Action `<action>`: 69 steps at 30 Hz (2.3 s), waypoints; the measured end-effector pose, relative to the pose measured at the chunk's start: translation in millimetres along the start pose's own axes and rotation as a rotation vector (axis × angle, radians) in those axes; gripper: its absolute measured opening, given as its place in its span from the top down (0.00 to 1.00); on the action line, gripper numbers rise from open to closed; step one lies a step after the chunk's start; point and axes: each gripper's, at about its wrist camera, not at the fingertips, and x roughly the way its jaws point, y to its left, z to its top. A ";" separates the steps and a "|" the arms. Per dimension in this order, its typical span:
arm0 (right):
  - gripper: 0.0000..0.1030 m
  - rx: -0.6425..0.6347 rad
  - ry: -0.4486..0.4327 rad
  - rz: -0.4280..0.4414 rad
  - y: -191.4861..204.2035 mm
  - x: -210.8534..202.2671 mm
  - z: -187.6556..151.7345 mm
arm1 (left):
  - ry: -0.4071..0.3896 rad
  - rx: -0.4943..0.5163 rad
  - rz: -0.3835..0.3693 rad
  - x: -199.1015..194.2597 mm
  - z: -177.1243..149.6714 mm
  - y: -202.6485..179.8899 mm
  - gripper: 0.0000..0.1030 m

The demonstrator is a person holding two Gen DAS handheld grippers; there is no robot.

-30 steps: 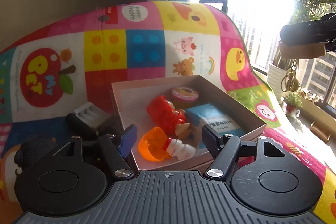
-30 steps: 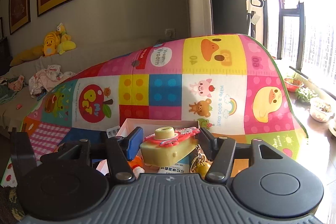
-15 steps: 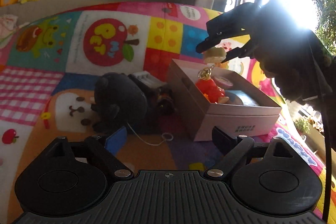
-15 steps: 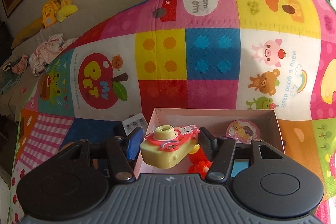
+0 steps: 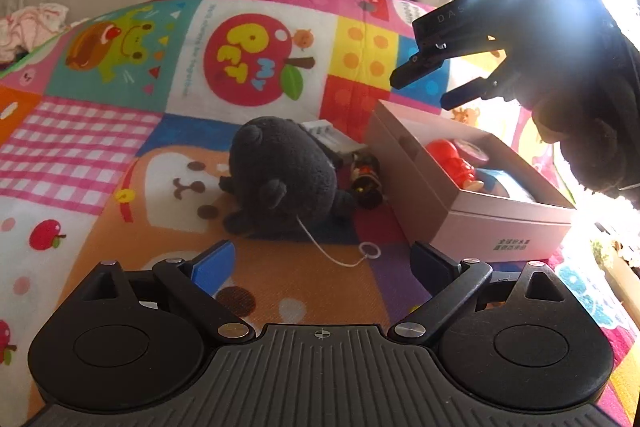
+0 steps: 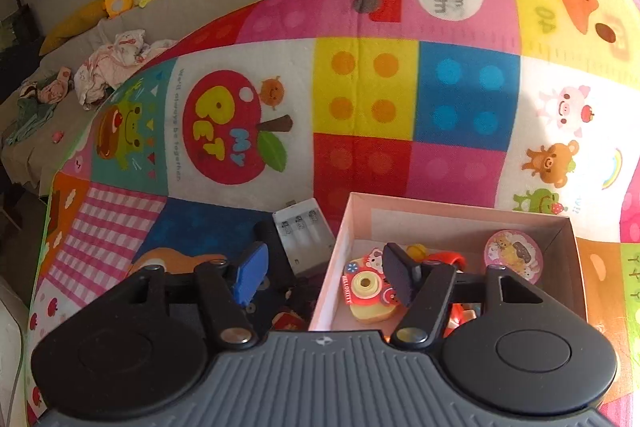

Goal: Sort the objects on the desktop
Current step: 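Lower the yellow keychain toy into the pink box and open the right tool, then grasp the black cylinder beside the white battery charger with the right tool, then set the black cylinder on the mat beside the pink box, open right tool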

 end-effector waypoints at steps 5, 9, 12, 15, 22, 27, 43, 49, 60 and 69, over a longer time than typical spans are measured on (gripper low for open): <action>0.65 -0.102 0.106 -0.052 40.3 31.9 -7.5 | 0.006 0.034 0.013 -0.4 -1.5 -2.8 0.03; 0.65 -0.099 0.113 -0.100 41.7 56.7 1.7 | 0.005 0.050 0.007 -1.0 -2.5 -5.5 0.03; 0.64 -0.090 0.121 -0.093 41.1 76.9 13.4 | 0.013 0.045 0.006 0.6 -2.2 -4.8 0.02; 0.58 -0.134 0.145 -0.113 48.7 100.3 18.0 | 0.016 0.037 0.003 1.0 -1.7 -3.4 0.02; 0.58 -0.116 0.216 -0.115 52.9 137.2 24.9 | 0.035 0.004 -0.008 3.7 -1.0 3.1 0.02; 0.75 -0.114 0.215 -0.090 51.6 131.2 25.0 | 0.039 -0.004 -0.015 4.0 -1.2 4.5 0.02; 0.99 -0.090 0.103 0.078 34.7 17.9 19.1 | 0.053 0.009 -0.008 6.6 -1.6 0.9 0.02; 0.82 -0.093 0.178 0.065 48.5 77.3 14.5 | 0.049 0.022 -0.008 6.2 -2.4 -1.4 0.02; 0.77 -0.146 0.245 0.063 71.0 121.9 19.1 | 0.062 -0.010 -0.034 7.7 -1.1 3.1 0.01; 0.82 -0.086 -0.014 0.103 27.2 -5.4 9.0 | 0.053 0.001 -0.043 5.9 -0.9 0.2 0.01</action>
